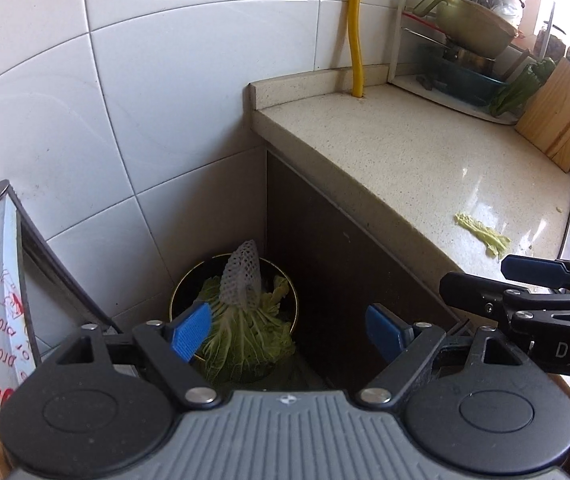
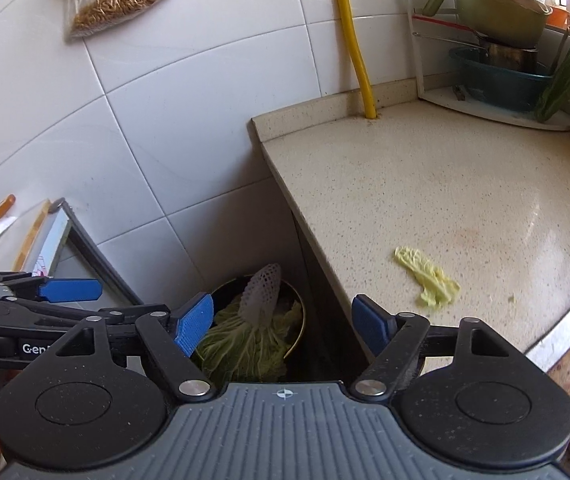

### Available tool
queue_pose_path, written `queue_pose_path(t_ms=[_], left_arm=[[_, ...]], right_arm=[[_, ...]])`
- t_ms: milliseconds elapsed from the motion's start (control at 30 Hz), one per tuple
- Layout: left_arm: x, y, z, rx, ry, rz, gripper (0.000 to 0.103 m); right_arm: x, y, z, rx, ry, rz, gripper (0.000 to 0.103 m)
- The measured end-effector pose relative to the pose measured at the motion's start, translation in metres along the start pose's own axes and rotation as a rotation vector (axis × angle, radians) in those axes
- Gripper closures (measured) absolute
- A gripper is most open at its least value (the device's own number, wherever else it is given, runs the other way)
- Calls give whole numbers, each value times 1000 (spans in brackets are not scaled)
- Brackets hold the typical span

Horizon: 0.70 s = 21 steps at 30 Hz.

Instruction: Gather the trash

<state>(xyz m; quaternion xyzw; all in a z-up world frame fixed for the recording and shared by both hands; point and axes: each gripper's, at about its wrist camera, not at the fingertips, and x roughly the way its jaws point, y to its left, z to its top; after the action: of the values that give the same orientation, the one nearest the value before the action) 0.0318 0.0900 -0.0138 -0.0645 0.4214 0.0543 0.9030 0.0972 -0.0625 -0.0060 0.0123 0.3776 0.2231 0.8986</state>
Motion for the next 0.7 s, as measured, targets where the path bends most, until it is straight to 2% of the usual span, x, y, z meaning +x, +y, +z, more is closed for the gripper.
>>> queue_pose_path(t_ms=[433,700], left_arm=[[-8,10,-12,-61,26,9,20],[-15,4,-18,-42,15,45,20]], right_arm=[[-6,14,-14,13,21,0,19],[-9,15,-20,26,33,-22,18]])
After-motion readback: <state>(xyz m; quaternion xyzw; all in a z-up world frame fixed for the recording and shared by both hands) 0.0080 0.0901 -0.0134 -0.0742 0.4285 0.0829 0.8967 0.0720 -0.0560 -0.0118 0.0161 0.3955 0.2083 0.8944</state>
